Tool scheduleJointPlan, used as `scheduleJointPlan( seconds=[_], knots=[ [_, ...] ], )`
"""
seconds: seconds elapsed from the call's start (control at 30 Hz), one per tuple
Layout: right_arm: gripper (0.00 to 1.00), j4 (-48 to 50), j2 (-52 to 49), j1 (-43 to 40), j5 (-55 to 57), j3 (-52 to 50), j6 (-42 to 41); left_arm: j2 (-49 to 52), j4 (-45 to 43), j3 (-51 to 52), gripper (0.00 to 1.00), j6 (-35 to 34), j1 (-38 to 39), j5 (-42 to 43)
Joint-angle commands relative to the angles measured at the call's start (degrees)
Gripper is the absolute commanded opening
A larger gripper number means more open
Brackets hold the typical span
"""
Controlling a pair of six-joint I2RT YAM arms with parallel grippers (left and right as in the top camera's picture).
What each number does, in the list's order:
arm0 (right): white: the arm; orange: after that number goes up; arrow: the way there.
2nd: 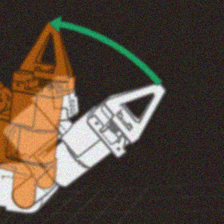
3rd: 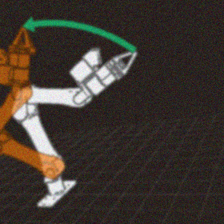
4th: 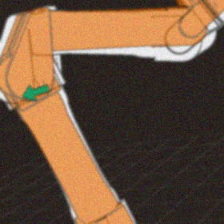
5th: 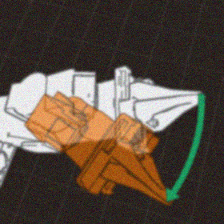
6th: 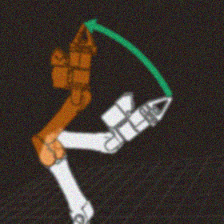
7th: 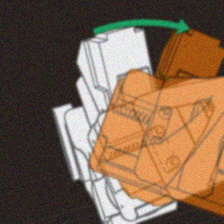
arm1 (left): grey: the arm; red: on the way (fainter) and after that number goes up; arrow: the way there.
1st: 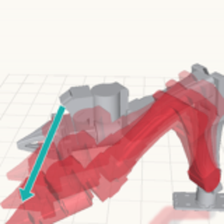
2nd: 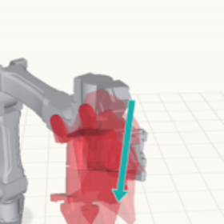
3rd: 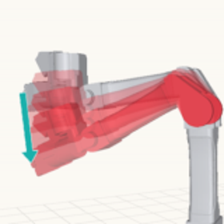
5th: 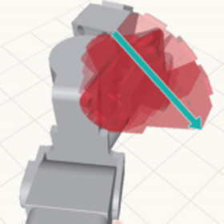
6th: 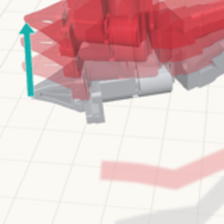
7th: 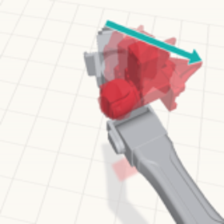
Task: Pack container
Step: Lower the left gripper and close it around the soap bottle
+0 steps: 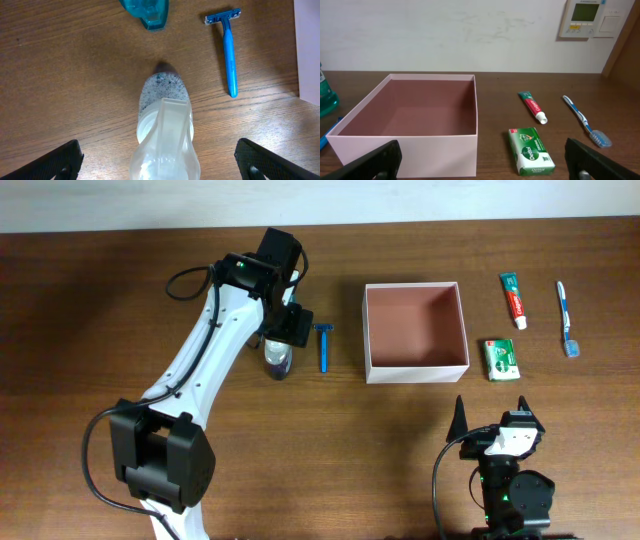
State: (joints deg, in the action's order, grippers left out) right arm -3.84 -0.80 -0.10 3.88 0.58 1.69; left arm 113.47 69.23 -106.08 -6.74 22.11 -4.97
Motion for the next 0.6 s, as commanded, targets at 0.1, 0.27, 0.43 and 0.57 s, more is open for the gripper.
scheduleJointPlan(
  seconds=[0.1,0.27,0.43,0.57],
  knots=[
    [0.99,-0.33,0.37,0.46,1.14,-0.26,0.00,1.33,0.00,-0.57,0.99,-0.52,-0.13,-0.42],
    [0.99,-0.33,0.37,0.46,1.14,-0.26,0.00,2.80,0.00,-0.57,0.99,-0.52,-0.13,-0.44],
    [0.99,-0.33,0.39,0.46,1.14,-0.26,0.00,3.87,-0.26,-0.57,0.99,-0.52,-0.13,-0.46],
    [0.99,-0.33,0.37,0.46,1.14,-0.26,0.00,3.87,-1.01,-0.57,0.99,-0.52,-0.13,-0.46]
  ],
)
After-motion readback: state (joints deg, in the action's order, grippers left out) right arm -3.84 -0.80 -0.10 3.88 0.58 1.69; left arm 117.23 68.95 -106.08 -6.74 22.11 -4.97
